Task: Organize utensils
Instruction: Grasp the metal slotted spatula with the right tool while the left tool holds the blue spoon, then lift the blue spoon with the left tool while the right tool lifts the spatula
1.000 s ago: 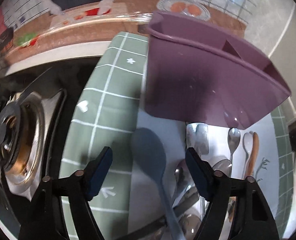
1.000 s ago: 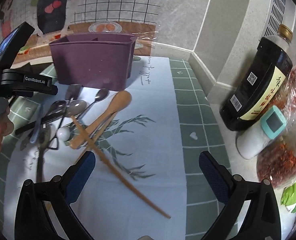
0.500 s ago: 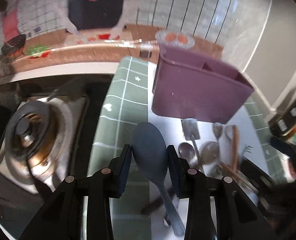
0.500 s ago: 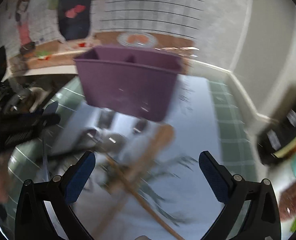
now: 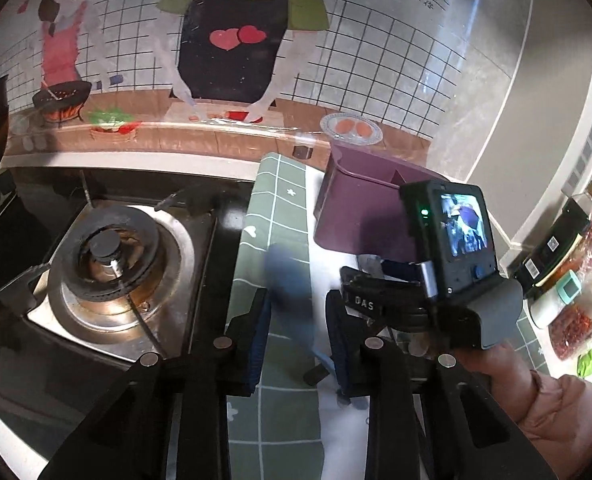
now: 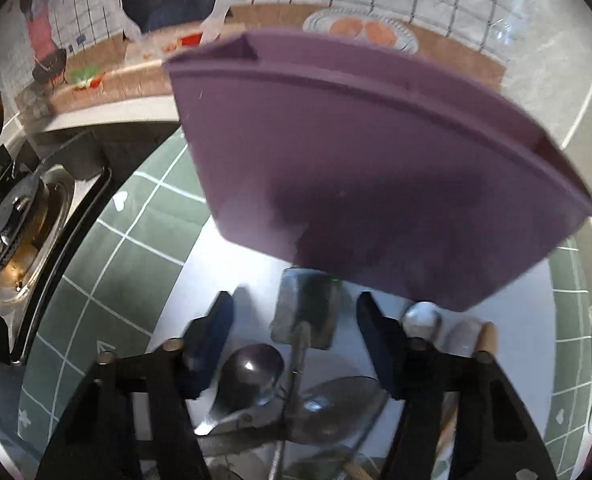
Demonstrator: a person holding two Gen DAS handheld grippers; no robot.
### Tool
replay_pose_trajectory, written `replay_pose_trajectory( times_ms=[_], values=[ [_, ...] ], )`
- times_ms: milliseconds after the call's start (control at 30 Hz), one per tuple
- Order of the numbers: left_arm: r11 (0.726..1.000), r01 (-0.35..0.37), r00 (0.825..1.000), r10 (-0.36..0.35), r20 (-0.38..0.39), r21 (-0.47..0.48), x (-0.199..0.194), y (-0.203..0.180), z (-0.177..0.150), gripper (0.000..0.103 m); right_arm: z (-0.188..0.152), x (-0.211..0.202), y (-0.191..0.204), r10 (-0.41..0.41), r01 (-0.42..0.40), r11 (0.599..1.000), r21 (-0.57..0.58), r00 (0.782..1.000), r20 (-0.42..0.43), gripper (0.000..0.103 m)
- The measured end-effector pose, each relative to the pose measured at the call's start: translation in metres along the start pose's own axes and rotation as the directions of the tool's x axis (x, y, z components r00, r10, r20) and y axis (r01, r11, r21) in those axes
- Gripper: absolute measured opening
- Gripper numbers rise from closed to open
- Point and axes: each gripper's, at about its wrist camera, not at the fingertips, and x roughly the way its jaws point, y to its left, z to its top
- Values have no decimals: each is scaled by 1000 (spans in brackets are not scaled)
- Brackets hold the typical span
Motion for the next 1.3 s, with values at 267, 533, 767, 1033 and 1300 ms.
replay_pose_trajectory(
  times_ms=[267,533,767,1033,1300],
  values=[
    [999,-17,998,15,-66,-31,7,8,-5,27,-16,-34,-14,61,-61,998,-19,998,25,29],
    [989,-11,962,-30,-270,-149,59,16,-1,30,-47,-79,-44,95,-97,995,31,994,52,29],
    [996,-22,950,-5,-311,-82,102,-11,21,53,-68,-106,-63,88,-95,992,79,993,84,29],
    [994,-102,925,108,-364,36,153,-36,23,53,-78,-118,-75,66,-76,991,108,993,98,29],
    [991,-49,961,82,-264,127,131,-53,13,29,-81,-132,-79,91,-105,989,103,987,131,29]
  ],
)
